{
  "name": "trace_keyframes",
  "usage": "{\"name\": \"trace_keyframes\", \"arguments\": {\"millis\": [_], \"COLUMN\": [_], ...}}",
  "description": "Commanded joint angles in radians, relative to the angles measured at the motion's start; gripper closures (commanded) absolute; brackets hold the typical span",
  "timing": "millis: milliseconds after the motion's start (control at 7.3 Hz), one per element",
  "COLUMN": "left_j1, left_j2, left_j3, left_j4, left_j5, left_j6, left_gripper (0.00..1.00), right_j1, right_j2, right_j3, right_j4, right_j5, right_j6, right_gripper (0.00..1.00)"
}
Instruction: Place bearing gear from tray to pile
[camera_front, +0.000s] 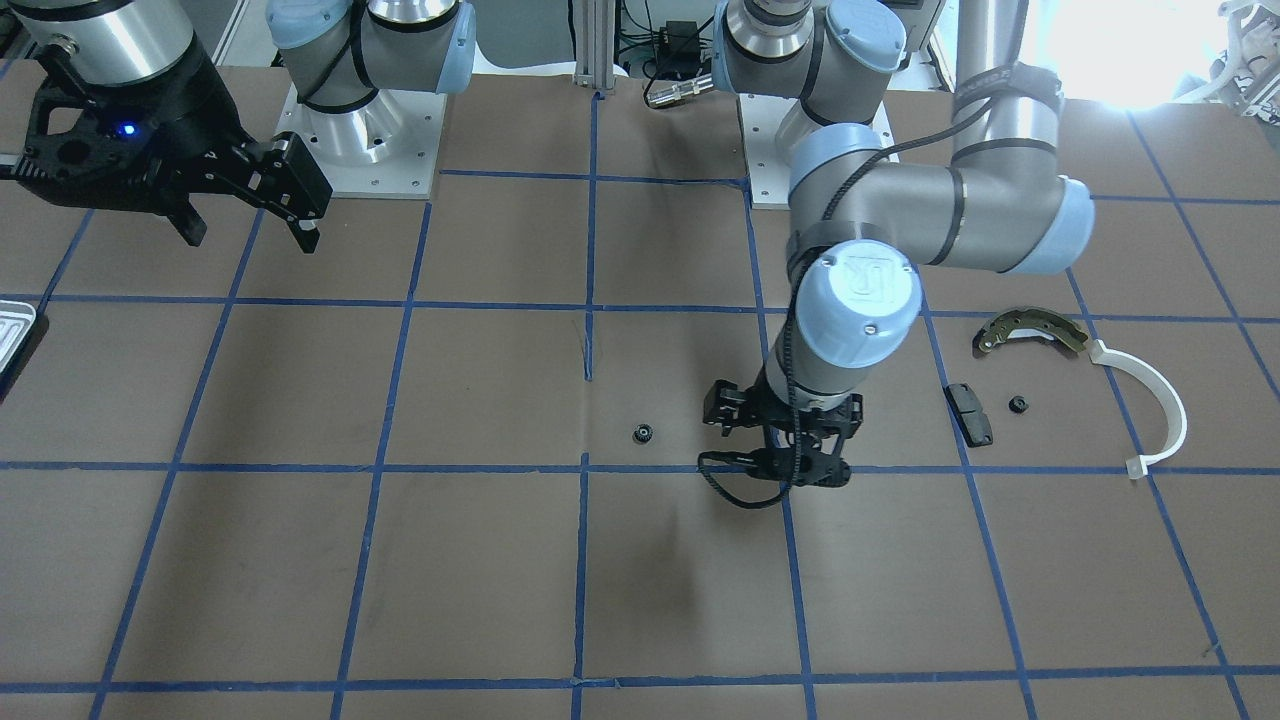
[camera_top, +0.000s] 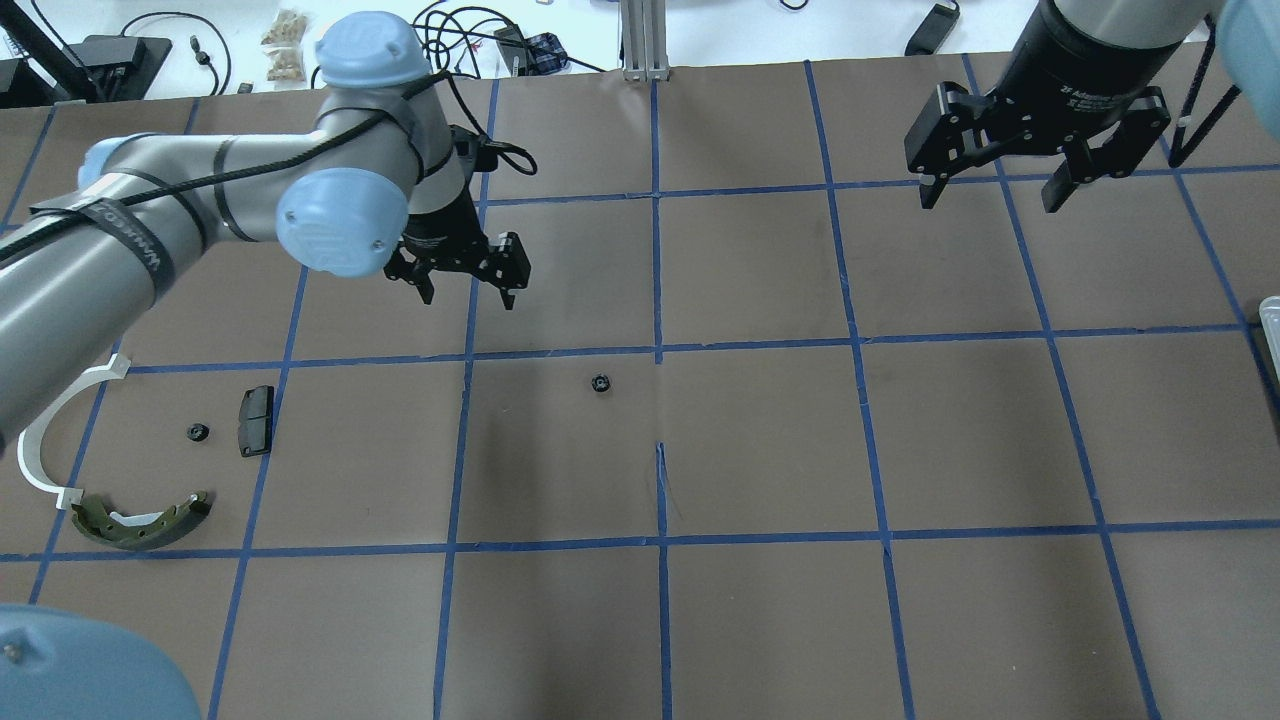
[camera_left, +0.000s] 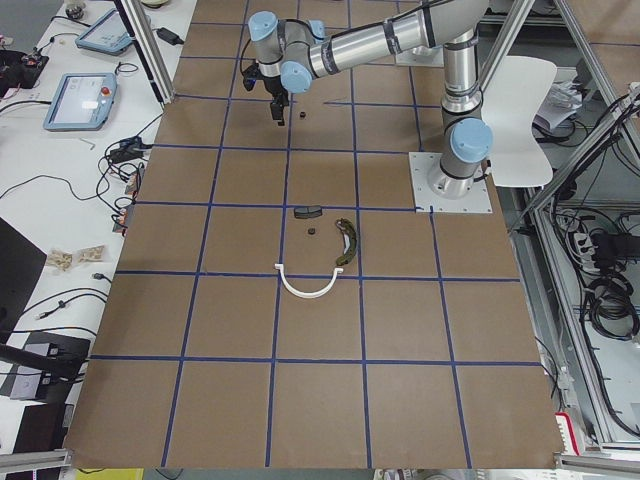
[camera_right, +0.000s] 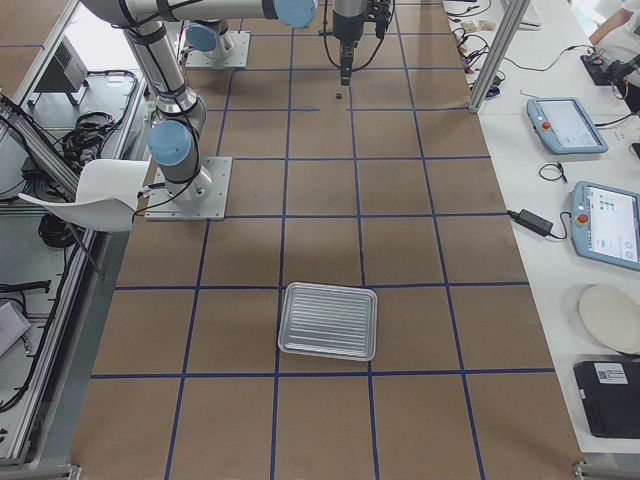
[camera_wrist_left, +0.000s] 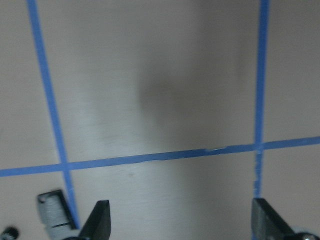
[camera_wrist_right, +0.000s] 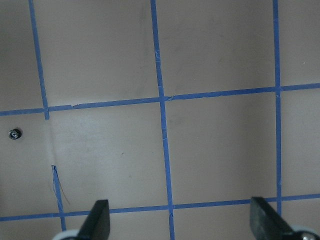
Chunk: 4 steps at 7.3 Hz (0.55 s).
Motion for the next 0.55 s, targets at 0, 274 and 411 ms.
{"name": "trace_keyframes", "arguments": {"millis": [0, 274, 411], "left_j1": [-0.128, -0.169, -0.172], "left_j2": [-0.055, -0.122, -0.133], "left_j3": [-0.012, -0.069, -0.103], "left_j4": [0.094, 0.231, 0.282], "left_j5": [-0.062, -0.062, -0.061], "left_j6": [-0.089, -0.097, -0.094], "left_gripper": [0.0, 0.0, 0.0], "right_j1": [0.002, 0.003, 0.002], "right_j2": [-0.004, 0.007, 0.007], "right_j3": [0.0, 0.0, 0.0], "right_j4": [0.0, -0.008, -0.008], "right_j5": [0.002, 0.003, 0.003], "right_j6": [-0.001, -0.003, -0.003], "right_gripper": [0.0, 0.0, 0.0]}}
